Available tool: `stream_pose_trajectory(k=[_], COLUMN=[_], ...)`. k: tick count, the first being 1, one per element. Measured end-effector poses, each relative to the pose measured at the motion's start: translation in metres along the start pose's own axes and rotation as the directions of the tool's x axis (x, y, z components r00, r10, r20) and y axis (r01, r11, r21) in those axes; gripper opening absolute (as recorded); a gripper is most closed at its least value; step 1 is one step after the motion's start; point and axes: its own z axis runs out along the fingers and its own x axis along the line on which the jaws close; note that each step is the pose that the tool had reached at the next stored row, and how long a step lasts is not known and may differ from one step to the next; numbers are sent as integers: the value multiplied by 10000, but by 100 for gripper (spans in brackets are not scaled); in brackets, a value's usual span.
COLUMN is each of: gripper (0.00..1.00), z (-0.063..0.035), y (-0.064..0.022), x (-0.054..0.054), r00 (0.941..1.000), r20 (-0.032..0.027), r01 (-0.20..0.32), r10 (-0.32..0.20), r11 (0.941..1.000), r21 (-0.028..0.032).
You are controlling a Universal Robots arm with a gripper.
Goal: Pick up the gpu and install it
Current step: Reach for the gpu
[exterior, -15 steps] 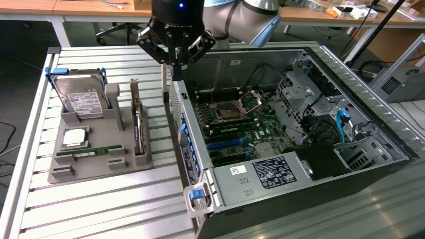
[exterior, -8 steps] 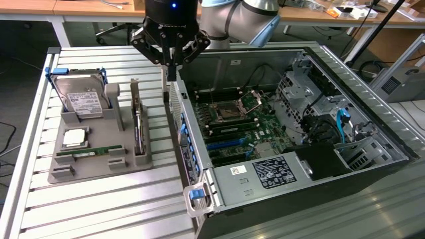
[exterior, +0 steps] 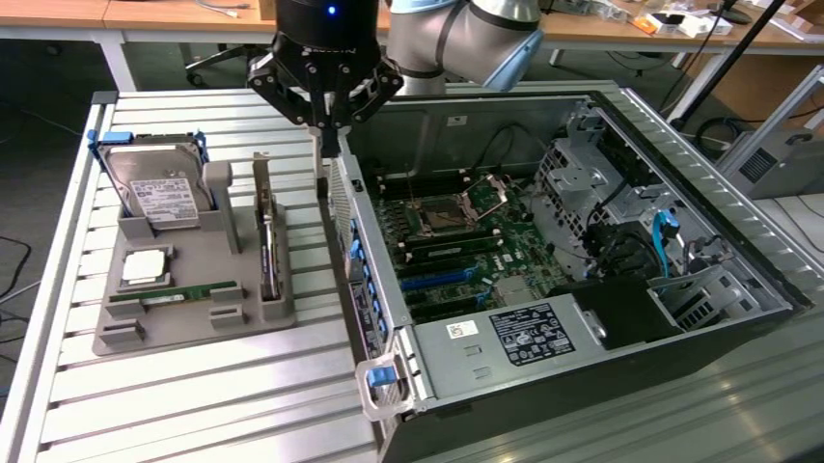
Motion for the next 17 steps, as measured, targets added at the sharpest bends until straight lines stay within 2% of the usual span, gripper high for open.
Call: stream_pose_trajectory(k=[17], gripper=[11], z=[-3], y=[-8], x=[112], r00=[10000], r20=[0], r01=[0], r10=[0], r11=[10000], r21=[0])
